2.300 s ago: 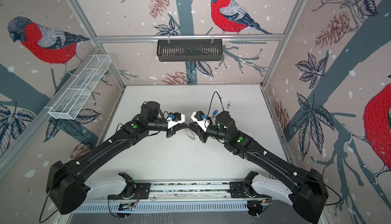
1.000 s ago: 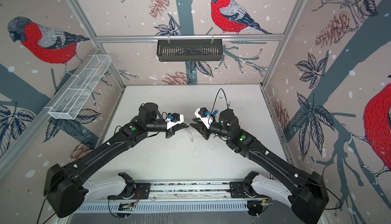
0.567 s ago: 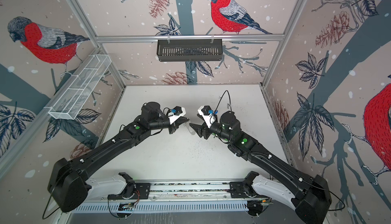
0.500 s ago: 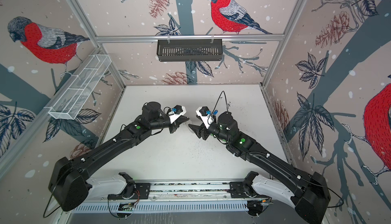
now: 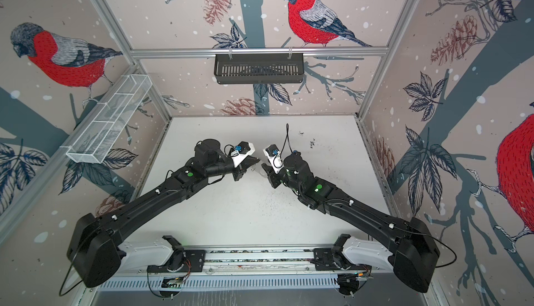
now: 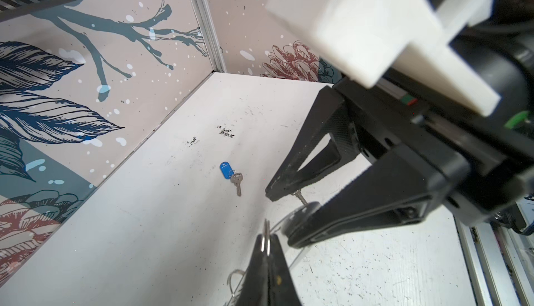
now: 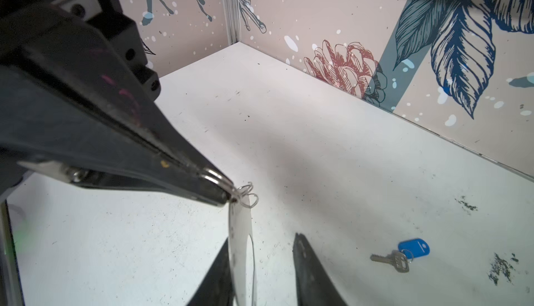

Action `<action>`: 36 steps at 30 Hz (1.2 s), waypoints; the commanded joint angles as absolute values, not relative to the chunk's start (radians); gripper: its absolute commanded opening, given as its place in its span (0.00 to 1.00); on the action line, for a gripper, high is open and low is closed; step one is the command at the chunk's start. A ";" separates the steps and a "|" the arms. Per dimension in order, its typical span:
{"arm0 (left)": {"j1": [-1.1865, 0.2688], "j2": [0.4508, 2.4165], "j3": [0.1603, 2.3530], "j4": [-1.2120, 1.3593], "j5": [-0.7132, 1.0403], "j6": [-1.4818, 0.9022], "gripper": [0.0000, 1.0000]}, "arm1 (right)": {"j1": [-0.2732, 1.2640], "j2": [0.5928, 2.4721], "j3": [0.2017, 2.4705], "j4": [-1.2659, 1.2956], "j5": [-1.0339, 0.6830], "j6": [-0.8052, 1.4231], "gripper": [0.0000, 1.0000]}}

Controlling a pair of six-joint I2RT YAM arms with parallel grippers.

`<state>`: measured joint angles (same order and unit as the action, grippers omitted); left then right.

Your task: Put the keys on the keyring

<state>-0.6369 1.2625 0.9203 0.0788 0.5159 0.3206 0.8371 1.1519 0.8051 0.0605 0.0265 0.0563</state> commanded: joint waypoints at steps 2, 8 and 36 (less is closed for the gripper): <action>-0.644 1.256 0.922 0.120 0.533 0.321 0.00 | 0.827 1.154 0.817 0.099 0.028 0.072 0.14; -0.646 1.239 0.900 0.121 0.524 0.330 0.00 | 0.798 1.122 0.809 0.109 -0.042 0.080 0.04; -0.645 1.097 0.746 0.412 0.272 -0.016 0.34 | 0.744 1.063 0.761 0.160 -0.107 0.115 0.01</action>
<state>-0.6453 1.1164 0.7555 0.2726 0.3790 0.1612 0.7448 1.0546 0.7643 0.0875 -0.1829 0.0769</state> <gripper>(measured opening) 0.330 0.058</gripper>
